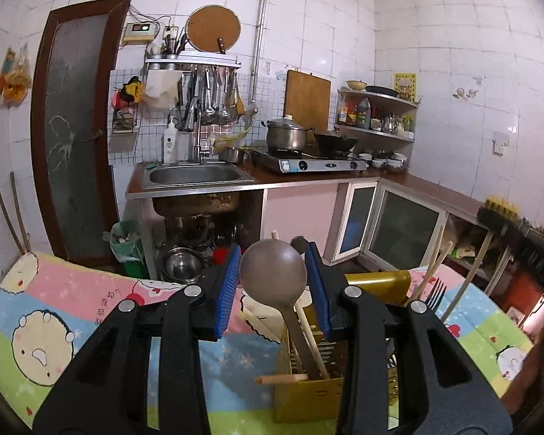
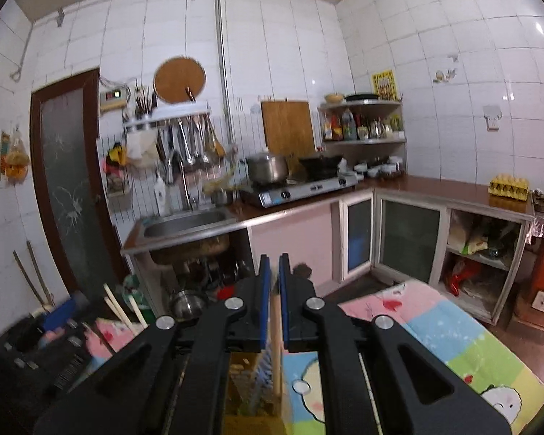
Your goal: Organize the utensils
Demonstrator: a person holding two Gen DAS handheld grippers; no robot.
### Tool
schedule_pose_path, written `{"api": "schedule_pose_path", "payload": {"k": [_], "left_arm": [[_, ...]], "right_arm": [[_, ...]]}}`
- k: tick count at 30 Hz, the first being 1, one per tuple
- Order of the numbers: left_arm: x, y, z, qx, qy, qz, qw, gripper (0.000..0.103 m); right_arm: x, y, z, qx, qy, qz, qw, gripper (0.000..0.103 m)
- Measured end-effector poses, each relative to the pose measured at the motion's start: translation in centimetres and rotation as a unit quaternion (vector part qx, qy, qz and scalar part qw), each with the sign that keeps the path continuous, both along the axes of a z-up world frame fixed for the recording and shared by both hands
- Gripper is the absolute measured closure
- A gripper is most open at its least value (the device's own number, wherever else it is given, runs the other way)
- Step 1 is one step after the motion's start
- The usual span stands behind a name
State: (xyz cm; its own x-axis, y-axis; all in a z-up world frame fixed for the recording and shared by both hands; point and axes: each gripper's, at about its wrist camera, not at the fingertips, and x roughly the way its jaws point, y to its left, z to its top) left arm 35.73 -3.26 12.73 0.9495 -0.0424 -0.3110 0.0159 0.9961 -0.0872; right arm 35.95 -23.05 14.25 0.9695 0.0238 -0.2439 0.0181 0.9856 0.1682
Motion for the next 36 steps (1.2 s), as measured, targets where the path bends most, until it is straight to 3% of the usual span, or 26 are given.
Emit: {"api": "schedule_pose_path", "payload": {"k": [1, 2, 3, 4, 5, 9, 11, 17, 21, 25, 28, 31, 36], "left_arm": [[-0.5, 0.2, 0.4, 0.0, -0.004, 0.003, 1.0, 0.059], [-1.0, 0.3, 0.7, 0.001, -0.009, 0.007, 0.9999, 0.044], [-1.8, 0.4, 1.2, 0.001, -0.015, 0.013, 0.9998, 0.034], [-2.6, 0.6, 1.6, 0.002, -0.021, 0.015, 0.9997, 0.032], [-3.5, 0.7, 2.1, 0.004, -0.026, 0.014, 0.9996, 0.029], [-7.1, 1.4, 3.3, 0.013, -0.037, 0.011, 0.9992, 0.013], [-9.1, 1.9, 3.6, 0.013, -0.046, 0.012, 0.9988, 0.005], [-16.7, 2.8, 1.4, 0.014, -0.064, -0.002, 0.9979, 0.005], [-20.7, 3.2, -2.6, 0.006, -0.036, -0.012, 0.9992, 0.005], [-23.4, 2.4, -6.4, 0.037, -0.016, -0.026, 0.9989, 0.005], [-25.3, 2.0, -8.5, 0.051, -0.03, -0.024, 0.998, 0.005], [-26.2, 1.6, -9.6, 0.059, -0.049, -0.021, 0.9968, 0.005], [-26.3, 1.8, -10.3, 0.055, -0.06, -0.025, 0.9963, 0.005]], "right_arm": [[0.2, -0.2, -0.4, 0.0, 0.016, 0.001, 1.0, 0.096], [0.2, -0.3, -0.6, -0.001, 0.028, 0.002, 1.0, 0.094], [0.2, -0.4, -0.8, -0.001, 0.033, -0.001, 0.999, 0.078], [-0.2, -0.6, -0.9, -0.001, 0.037, -0.001, 0.999, 0.064], [-0.9, -0.7, -0.9, -0.004, 0.032, -0.004, 0.999, 0.04], [-4.0, -1.0, -1.1, -0.022, 0.046, -0.006, 0.999, 0.035], [-6.8, -1.1, -2.0, -0.024, 0.054, -0.005, 0.998, 0.026], [-15.9, 0.4, -5.2, -0.048, 0.01, -0.009, 0.999, 0.005], [-20.6, 2.9, -8.1, -0.093, 0.003, 0.013, 0.996, 0.004], [-23.5, 4.3, -10.3, -0.096, -0.002, 0.034, 0.995, 0.004], [-24.5, 4.2, -11.2, -0.084, -0.017, 0.024, 0.996, 0.004], [-25.0, 3.3, -12.1, -0.04, -0.021, 0.02, 0.999, 0.004], [-25.2, 3.9, -12.9, -0.06, -0.024, 0.0, 0.998, 0.004]]}}
